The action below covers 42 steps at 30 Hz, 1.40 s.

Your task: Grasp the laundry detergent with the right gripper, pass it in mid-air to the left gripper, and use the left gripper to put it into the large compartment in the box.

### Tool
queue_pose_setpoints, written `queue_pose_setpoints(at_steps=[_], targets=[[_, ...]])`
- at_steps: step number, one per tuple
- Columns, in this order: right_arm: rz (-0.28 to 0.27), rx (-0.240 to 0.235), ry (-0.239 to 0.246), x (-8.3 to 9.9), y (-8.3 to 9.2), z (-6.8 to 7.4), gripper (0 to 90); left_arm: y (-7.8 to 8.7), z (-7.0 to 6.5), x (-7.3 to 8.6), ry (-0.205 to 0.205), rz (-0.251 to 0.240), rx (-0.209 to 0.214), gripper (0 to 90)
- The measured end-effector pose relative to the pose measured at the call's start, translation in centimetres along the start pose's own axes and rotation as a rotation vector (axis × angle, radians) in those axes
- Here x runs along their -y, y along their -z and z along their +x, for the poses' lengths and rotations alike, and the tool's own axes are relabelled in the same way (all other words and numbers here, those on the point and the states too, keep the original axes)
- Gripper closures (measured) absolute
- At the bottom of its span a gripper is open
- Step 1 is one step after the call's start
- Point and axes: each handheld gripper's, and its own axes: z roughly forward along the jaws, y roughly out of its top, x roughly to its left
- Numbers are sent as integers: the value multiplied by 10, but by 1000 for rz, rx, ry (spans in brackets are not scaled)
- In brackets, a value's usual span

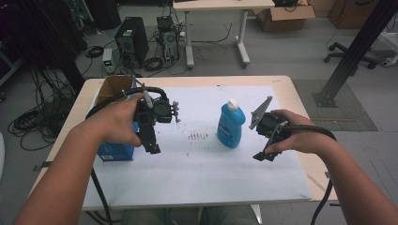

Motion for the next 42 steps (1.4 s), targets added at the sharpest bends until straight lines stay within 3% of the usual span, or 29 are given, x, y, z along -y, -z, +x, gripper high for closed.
queue_pose_setpoints(at_steps=[14, 26, 42], targets=[[-40, 39, -108, 20, -12, -11, 49, -11, -10, 7, 4, 12, 6, 2], [-118, 61, -189, 18, -24, -19, 48, -13, -18, 6, -8, 26, 2, 2], [-210, 80, -248, 15, -46, -27, 46, -15, -27, 5, -29, 37, 5, 2]])
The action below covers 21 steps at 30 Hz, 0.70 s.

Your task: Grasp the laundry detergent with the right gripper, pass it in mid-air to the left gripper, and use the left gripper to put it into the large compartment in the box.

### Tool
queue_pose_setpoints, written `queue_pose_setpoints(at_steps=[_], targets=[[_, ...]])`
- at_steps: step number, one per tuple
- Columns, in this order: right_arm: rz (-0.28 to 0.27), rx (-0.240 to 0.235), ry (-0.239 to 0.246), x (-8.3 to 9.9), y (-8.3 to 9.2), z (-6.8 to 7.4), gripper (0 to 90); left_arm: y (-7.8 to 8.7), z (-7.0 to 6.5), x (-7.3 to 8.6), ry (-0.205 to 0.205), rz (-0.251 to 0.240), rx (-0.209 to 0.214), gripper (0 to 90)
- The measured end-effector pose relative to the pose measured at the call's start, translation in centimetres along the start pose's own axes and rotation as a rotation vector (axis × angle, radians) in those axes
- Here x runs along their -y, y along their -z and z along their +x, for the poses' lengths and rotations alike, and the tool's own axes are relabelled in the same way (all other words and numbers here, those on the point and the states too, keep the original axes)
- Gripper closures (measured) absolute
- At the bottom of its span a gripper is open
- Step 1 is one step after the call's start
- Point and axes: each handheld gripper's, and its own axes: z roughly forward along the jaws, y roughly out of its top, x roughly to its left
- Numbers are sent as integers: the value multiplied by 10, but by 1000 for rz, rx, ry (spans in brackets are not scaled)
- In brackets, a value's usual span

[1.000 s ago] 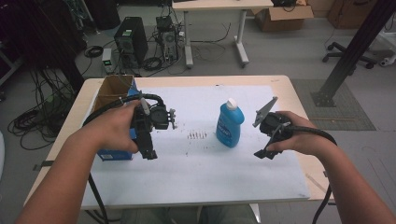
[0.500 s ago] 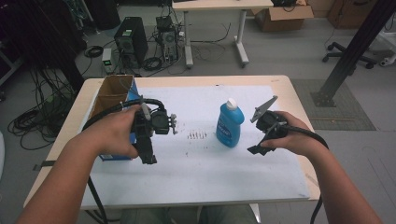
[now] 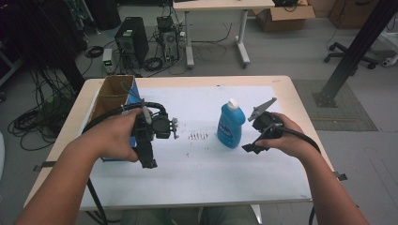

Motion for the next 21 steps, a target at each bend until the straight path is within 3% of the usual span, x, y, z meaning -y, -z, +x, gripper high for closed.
queue_pose_setpoints(at_steps=[21], targets=[[-147, 36, -57, -3, -27, -2, 37, -1, -5, -2, -16, 6, -4, 3]])
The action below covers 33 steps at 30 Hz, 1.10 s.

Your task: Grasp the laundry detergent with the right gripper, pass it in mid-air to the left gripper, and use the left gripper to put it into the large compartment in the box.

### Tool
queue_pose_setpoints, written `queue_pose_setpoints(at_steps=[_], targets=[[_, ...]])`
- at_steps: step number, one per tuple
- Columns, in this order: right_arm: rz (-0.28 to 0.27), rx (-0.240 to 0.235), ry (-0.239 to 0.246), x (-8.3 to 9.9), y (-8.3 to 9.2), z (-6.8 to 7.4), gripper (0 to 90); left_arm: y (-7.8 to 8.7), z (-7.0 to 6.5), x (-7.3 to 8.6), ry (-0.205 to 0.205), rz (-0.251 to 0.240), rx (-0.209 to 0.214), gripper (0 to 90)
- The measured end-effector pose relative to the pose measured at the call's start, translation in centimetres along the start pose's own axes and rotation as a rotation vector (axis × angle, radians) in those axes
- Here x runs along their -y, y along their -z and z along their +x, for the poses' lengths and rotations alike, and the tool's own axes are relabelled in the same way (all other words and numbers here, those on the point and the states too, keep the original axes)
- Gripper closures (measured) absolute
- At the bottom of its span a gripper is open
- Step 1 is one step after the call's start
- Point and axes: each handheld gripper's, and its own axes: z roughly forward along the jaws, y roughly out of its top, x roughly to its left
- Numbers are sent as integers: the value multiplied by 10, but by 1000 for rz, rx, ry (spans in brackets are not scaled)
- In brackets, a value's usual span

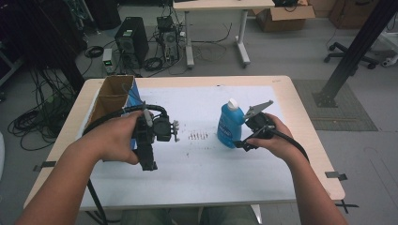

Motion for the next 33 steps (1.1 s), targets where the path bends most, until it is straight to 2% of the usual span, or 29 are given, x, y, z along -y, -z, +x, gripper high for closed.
queue_pose_setpoints(at_steps=[13, 24, 33], targets=[[-76, 30, -56, 4, -14, -3, 35, -3, -3, 3, 1, 4, 10, 4], [-166, 68, -76, 3, -24, 3, 30, -2, -3, 0, -6, 4, 10, 4], [-245, 107, -113, 3, -30, 5, 23, -2, -3, -2, -7, 3, 10, 4]])
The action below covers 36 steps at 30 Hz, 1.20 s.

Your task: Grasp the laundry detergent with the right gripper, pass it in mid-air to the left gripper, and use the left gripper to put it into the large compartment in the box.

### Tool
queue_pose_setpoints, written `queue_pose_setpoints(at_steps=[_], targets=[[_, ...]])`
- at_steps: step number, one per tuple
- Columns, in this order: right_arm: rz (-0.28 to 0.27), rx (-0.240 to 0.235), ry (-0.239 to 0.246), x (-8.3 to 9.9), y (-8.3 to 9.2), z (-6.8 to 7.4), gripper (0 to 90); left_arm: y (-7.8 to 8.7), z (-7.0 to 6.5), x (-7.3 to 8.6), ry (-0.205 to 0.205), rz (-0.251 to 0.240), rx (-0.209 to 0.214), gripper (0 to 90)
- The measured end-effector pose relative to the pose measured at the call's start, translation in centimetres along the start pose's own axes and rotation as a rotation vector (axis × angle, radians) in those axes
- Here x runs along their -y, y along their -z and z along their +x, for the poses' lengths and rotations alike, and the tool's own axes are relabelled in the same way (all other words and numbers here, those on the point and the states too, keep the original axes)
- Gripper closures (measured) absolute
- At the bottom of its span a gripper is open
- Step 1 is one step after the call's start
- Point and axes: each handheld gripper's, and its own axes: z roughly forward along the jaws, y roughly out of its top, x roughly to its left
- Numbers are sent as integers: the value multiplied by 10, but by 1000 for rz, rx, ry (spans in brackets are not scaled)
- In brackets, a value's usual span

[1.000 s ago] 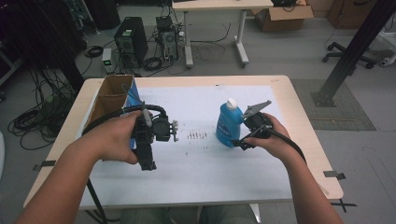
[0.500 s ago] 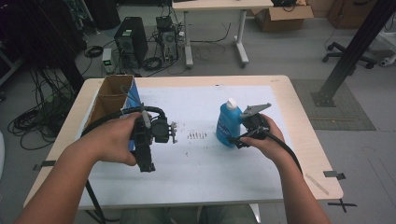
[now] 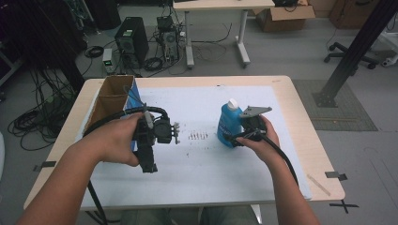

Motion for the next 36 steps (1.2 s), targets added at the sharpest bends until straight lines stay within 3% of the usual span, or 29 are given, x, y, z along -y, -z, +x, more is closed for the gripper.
queue_pose_setpoints(at_steps=[25, 36], targets=[[-90, 38, -44, 13, -10, 6, 38, 1, -1, -3, -7, -5, -3, 4], [-109, 55, -51, 17, -12, 8, 135, 1, 0, -2, -5, -8, -4, 4]])
